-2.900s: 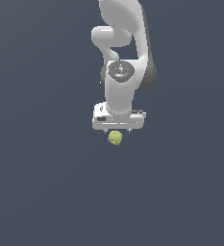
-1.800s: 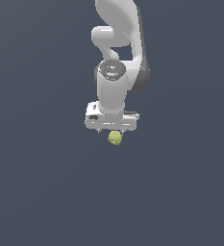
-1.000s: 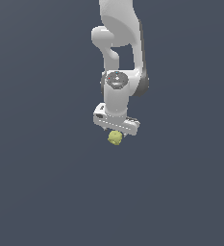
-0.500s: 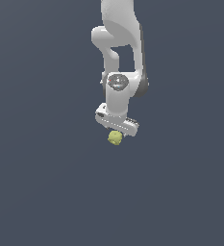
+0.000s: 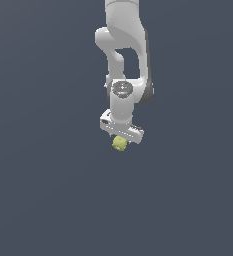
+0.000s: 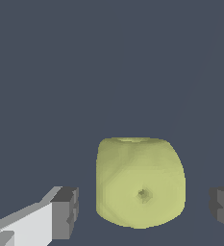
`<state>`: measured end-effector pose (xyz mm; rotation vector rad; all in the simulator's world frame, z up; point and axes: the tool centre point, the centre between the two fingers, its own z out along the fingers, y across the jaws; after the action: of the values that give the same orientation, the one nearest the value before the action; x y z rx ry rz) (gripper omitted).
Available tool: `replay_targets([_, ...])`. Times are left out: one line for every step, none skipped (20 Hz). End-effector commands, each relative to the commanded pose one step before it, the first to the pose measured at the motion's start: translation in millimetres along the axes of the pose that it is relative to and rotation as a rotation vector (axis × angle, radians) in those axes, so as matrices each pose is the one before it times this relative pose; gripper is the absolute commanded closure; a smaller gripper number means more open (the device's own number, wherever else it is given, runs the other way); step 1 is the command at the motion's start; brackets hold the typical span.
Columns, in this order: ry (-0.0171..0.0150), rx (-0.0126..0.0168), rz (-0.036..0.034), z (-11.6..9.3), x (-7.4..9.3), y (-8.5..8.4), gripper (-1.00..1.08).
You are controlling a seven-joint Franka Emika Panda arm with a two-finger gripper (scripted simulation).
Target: Pick up the object and move it to a goal position.
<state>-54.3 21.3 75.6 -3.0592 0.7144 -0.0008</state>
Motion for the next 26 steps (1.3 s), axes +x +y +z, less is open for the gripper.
replay_targets([-0.00074, -0.00051, 0.00117, 12.19, -0.81, 0.47, -0.92])
replay_targets([0.00009, 0.00003, 0.00068, 5.22, -0.13, 0.18, -0.92])
replay_targets([0.00000, 0.00000, 0.00000, 4.62, -0.22, -0.17, -0.92])
replay_targets([0.00009, 0.00005, 0.00068, 3.90, 0.05, 0.16, -0.92])
replay_targets([0.00000, 0.00000, 0.00000, 3.28, -0.03, -0.19, -0.92])
replay_targets([0.00007, 0.00010, 0.00068, 2.53, 0.23, 0.14, -0.92])
replay_targets([0.00000, 0.00000, 0.00000, 1.95, 0.12, -0.19, -0.92])
replay_targets([0.00000, 0.00000, 0.00000, 1.34, 0.14, -0.16, -0.92])
replay_targets([0.00000, 0.00000, 0.00000, 0.77, 0.11, -0.11, -0.92])
replay_targets([0.00000, 0.00000, 0.00000, 0.25, 0.04, -0.04, -0.92])
replay_targets([0.00000, 0.00000, 0.00000, 0.00, 0.00, 0.00, 1.08])
replay_targets([0.00000, 0.00000, 0.00000, 0.00, 0.00, 0.00, 1.08])
replay_targets([0.00000, 0.00000, 0.00000, 0.00, 0.00, 0.00, 1.08])
replay_targets([0.00000, 0.00000, 0.00000, 0.00, 0.00, 0.00, 1.08])
replay_targets([0.00000, 0.00000, 0.00000, 0.00, 0.00, 0.00, 1.08])
replay_targets([0.00000, 0.00000, 0.00000, 0.00, 0.00, 0.00, 1.08])
replay_targets([0.00000, 0.00000, 0.00000, 0.00, 0.00, 0.00, 1.08])
replay_targets([0.00000, 0.00000, 0.00000, 0.00, 0.00, 0.00, 1.08])
replay_targets([0.00000, 0.00000, 0.00000, 0.00, 0.00, 0.00, 1.08])
replay_targets([0.00000, 0.00000, 0.00000, 0.00, 0.00, 0.00, 1.08])
replay_targets([0.00018, 0.00075, -0.00091, -0.82, -0.30, -0.60, 1.08])
replay_targets([0.00000, 0.00000, 0.00000, -0.17, -0.23, -0.13, 1.08])
replay_targets([0.00000, 0.00000, 0.00000, -0.50, -0.69, -0.39, 1.08])
replay_targets([0.00000, 0.00000, 0.00000, -0.84, -1.15, -0.66, 1.08])
replay_targets([0.00000, 0.00000, 0.00000, -1.18, -1.61, -0.92, 1.08])
replay_targets([0.00000, 0.00000, 0.00000, -1.52, -2.07, -1.19, 1.08])
